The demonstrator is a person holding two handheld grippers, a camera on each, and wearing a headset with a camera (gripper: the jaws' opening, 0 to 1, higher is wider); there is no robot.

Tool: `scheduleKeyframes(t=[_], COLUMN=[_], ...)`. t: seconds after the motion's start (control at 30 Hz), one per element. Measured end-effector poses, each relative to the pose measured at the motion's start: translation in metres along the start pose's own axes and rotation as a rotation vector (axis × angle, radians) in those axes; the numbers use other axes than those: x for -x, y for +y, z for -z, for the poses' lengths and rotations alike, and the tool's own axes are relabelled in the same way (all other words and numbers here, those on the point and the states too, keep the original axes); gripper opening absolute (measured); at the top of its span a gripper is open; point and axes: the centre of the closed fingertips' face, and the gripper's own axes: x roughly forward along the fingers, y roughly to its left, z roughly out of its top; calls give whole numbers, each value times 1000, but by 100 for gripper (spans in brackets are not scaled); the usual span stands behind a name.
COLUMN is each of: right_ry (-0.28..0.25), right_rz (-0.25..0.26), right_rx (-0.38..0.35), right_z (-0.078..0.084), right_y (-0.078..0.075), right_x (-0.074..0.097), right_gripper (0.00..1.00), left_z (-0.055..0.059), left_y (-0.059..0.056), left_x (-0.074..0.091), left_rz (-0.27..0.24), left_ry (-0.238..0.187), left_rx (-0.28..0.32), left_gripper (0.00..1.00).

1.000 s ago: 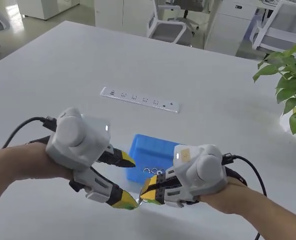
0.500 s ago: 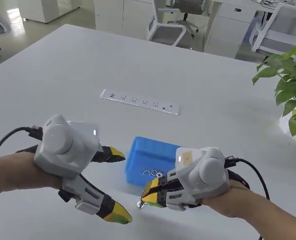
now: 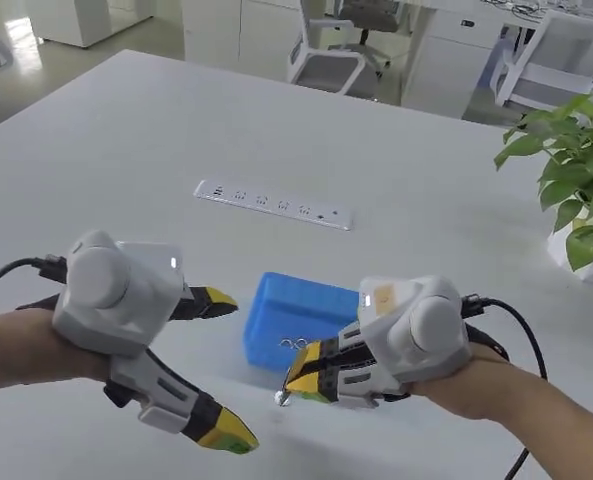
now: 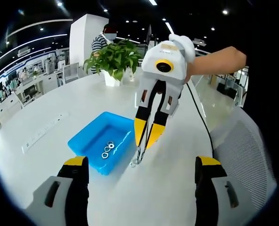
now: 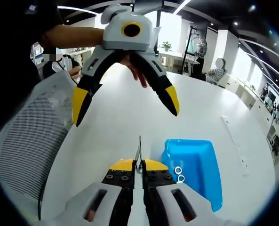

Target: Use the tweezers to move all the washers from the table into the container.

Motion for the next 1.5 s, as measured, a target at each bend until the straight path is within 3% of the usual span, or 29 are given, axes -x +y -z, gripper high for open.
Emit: scheduleKeyframes(t=[0.63,1.0,1.5], right_ry=[-11,-15,21], right_rz=[-14,12,54], right_rx=[42,66,56], right_z=[-22,-32,-11], right_y=[-12,-34,-64], right_x=[30,46,57], right_gripper=[6,6,6], left_z=[-5,-8,-7], left_y=[3,9,19], left_x=[3,7,8], left_rz=[-10,-21,-35], left_ry=[-25,-32,-43], left_rx=[9,11,15], left_gripper=[99,99,99])
